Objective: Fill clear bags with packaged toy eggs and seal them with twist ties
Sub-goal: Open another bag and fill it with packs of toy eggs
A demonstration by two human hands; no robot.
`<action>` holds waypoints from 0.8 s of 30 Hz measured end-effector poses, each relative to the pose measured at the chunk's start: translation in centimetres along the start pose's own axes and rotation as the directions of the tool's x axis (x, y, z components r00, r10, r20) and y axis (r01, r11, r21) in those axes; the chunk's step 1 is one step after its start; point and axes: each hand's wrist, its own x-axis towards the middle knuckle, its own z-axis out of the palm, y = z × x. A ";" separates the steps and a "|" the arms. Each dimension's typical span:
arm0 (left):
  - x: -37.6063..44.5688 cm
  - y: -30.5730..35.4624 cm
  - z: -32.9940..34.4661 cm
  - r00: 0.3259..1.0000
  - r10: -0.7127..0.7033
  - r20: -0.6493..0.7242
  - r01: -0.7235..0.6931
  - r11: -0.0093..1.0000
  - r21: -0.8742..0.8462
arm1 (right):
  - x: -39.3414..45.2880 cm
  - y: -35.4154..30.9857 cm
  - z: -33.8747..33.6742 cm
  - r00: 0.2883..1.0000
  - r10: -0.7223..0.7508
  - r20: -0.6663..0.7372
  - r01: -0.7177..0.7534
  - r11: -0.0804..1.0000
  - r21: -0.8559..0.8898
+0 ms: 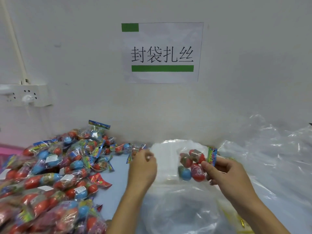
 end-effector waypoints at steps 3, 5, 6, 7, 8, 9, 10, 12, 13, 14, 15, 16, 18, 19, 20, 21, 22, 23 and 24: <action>0.5 -2.8 -2.8 0.975 -0.179 -0.132 0.221 0.710 0.669 | 0.0 -0.1 0.0 0.999 0.012 -0.053 -0.013 1.000 -0.016; 0.4 -3.7 -4.0 0.929 -0.327 -0.176 0.341 0.563 0.753 | 0.0 -0.2 0.1 0.998 0.021 -0.056 -0.022 1.000 -0.021; 0.4 -4.1 -4.2 0.909 -0.379 -0.171 0.367 0.540 0.757 | 0.0 -0.2 0.1 0.998 0.027 -0.052 -0.028 0.999 -0.024; 0.4 -4.4 -4.2 0.901 -0.403 -0.162 0.371 0.520 0.769 | 0.0 -0.2 0.2 0.999 0.031 -0.044 -0.032 0.999 -0.027; 0.5 -4.6 -4.0 0.904 -0.394 -0.166 0.364 0.504 0.783 | -0.1 -0.3 0.2 0.999 0.033 -0.037 -0.034 0.999 -0.028; 0.6 -4.8 -3.9 0.915 -0.361 -0.180 0.351 0.495 0.794 | -0.1 -0.3 0.2 0.999 0.034 -0.033 -0.035 0.999 -0.026; 0.6 -5.0 -3.8 0.929 -0.314 -0.197 0.337 0.497 0.800 | -0.1 -0.3 0.2 0.999 0.036 -0.030 -0.037 0.999 -0.023; 0.7 -5.2 -3.8 0.951 -0.212 -0.227 0.306 0.516 0.800 | 0.0 -0.3 0.1 0.999 0.038 -0.026 -0.039 0.999 -0.018; 0.7 -5.3 -3.8 0.955 -0.176 -0.239 0.297 0.527 0.796 | 0.0 -0.3 0.1 0.999 0.039 -0.025 -0.040 0.999 -0.018; 0.7 -5.3 -3.8 0.956 -0.159 -0.248 0.294 0.541 0.788 | 0.0 -0.3 0.1 0.999 0.041 -0.025 -0.042 0.999 -0.019; 0.7 -5.2 -3.7 0.957 -0.142 -0.253 0.288 0.559 0.778 | 0.0 -0.3 0.0 0.999 0.044 -0.026 -0.045 0.999 -0.021; 0.8 -5.0 -3.7 0.961 -0.115 -0.252 0.271 0.582 0.767 | 0.0 -0.2 0.0 0.998 0.049 -0.028 -0.050 0.999 -0.021; 0.8 -4.5 -3.5 0.967 -0.016 -0.254 0.201 0.657 0.726 | 0.0 -0.1 -0.1 0.997 0.071 -0.033 -0.071 0.997 -0.022; 0.7 -4.1 -3.4 0.962 0.048 -0.268 0.155 0.713 0.684 | 0.0 -0.1 -0.1 0.996 0.084 -0.037 -0.085 0.996 -0.024; 0.7 -3.6 -3.4 0.948 0.117 -0.296 0.102 0.770 0.630 | 0.1 0.0 -0.1 0.994 0.098 -0.044 -0.100 0.995 -0.025; 0.5 -2.9 -3.3 0.923 0.187 -0.335 0.042 0.819 0.573 | 0.1 0.1 -0.1 0.992 0.114 -0.055 -0.115 0.993 -0.025; 0.4 -2.2 -3.2 0.889 0.255 -0.380 -0.023 0.854 0.519 | 0.1 0.1 -0.1 0.989 0.129 -0.068 -0.131 0.991 -0.023; 0.2 -1.4 -3.1 0.847 0.321 -0.424 -0.096 0.877 0.472 | 0.1 0.1 -0.1 0.986 0.144 -0.080 -0.146 0.989 -0.019; -0.2 -0.4 -2.8 0.804 0.379 -0.457 -0.180 0.889 0.422 | 0.1 0.2 -0.1 0.984 0.154 -0.091 -0.156 0.988 -0.015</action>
